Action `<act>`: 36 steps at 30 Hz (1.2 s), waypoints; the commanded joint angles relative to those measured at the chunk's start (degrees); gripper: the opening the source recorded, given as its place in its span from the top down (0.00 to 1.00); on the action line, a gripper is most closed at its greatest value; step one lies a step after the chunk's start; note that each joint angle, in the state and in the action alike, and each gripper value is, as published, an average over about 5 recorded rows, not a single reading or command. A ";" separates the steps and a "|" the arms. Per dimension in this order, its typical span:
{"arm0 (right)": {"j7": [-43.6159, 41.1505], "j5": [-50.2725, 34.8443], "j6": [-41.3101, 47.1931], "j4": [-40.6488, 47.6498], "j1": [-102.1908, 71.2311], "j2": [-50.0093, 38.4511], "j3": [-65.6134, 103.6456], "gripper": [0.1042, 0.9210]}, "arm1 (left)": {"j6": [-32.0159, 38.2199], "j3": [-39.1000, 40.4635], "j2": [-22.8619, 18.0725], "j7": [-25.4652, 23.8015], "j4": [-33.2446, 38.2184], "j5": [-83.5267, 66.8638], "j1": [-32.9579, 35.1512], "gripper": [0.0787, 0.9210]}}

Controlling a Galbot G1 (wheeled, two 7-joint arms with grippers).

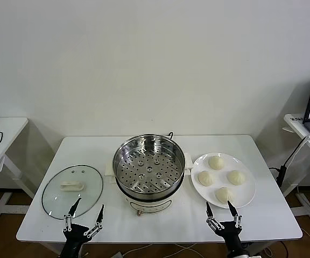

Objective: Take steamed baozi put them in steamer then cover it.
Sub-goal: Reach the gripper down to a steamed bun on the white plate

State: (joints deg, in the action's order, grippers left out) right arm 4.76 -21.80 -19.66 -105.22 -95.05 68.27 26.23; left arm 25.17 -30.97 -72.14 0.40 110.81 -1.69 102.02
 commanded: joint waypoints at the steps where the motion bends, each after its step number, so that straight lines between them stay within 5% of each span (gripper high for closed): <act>1: 2.13 -1.76 2.39 0.47 5.07 -2.06 0.30 0.12 | -0.08 0.67 0.01 0.31 0.95 0.17 -0.04 0.12; 10: 6.46 -11.63 11.23 7.48 25.65 -9.86 -3.60 0.12 | -0.43 1.78 -0.01 0.79 1.59 0.57 -0.98 0.12; 19: 3.59 -21.21 15.13 28.79 53.68 -17.50 -18.07 0.12 | -0.44 2.09 -0.06 0.98 2.74 0.68 -0.44 0.12; 27: -17.97 -23.59 17.70 44.63 71.35 -23.48 -36.51 0.12 | -0.24 2.24 -0.09 1.11 2.78 0.70 -0.39 0.12; 36: -51.02 -8.87 19.51 59.43 90.02 -23.25 -52.84 0.12 | -0.17 2.19 0.05 1.59 2.86 0.71 -0.40 0.12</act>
State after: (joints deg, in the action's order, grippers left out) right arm -20.06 -37.69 -2.65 -61.75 -25.64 47.61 -10.38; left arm 24.92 -28.79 -72.17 1.68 113.65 -0.99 101.52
